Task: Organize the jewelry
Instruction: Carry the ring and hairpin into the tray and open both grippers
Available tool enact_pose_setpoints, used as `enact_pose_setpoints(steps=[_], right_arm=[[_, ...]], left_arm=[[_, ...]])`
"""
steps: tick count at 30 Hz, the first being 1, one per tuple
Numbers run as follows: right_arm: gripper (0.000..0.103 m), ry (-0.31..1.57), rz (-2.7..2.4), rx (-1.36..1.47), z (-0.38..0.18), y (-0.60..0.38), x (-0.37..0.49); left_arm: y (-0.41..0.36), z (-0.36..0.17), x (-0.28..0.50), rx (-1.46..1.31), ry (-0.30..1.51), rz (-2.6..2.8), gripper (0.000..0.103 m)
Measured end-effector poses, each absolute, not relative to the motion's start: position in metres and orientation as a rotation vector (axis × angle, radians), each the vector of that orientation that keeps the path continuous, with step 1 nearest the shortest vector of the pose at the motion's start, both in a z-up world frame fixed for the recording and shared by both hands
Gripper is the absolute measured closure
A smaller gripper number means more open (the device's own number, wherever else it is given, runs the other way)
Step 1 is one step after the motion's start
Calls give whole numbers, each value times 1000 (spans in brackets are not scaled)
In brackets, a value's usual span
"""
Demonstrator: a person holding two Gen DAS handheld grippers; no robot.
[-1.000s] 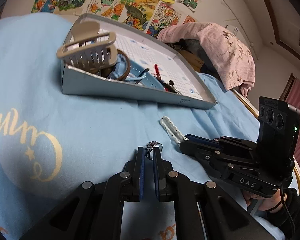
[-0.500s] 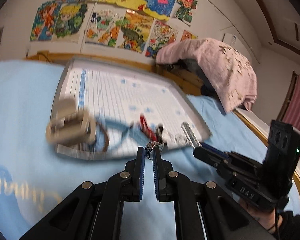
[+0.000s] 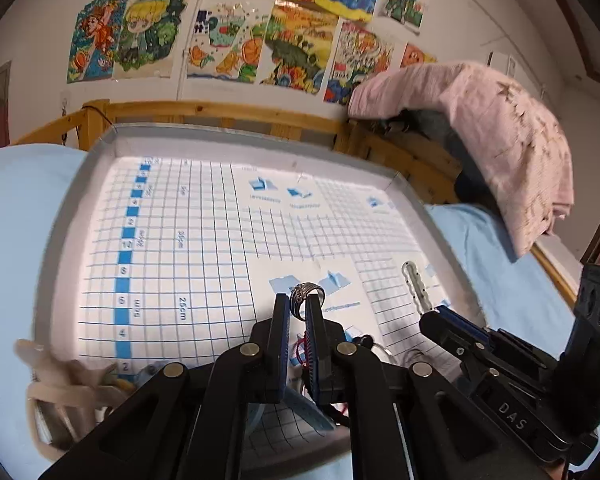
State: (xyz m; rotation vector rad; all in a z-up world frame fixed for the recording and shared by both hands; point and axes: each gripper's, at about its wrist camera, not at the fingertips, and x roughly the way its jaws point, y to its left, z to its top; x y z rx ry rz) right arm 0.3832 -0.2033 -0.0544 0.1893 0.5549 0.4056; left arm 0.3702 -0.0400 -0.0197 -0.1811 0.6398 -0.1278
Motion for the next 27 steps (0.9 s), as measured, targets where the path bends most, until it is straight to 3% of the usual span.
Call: enact_pose_setpoints(steps=[11, 14, 15, 16, 17, 24, 27], right_arm=[[90, 606, 390, 221, -74, -205, 394], [86, 585, 391, 240, -73, -209, 388], [79, 576, 387, 245, -72, -212, 386], [68, 561, 379, 251, -71, -215, 380], [64, 543, 373, 256, -69, -217, 376], [60, 441, 321, 228, -47, -231, 346], [48, 381, 301, 211, -33, -235, 327]], left_arm=[[-46, -28, 373, -157, 665, -125, 95], [-46, -26, 369, -157, 661, -122, 92], [-45, -26, 368, -160, 658, -124, 89], [-45, -24, 364, -167, 650, -126, 84], [-45, -23, 361, -174, 641, -131, 77], [-47, -4, 333, -196, 554, -130, 48], [-44, 8, 314, -209, 485, -121, 30]])
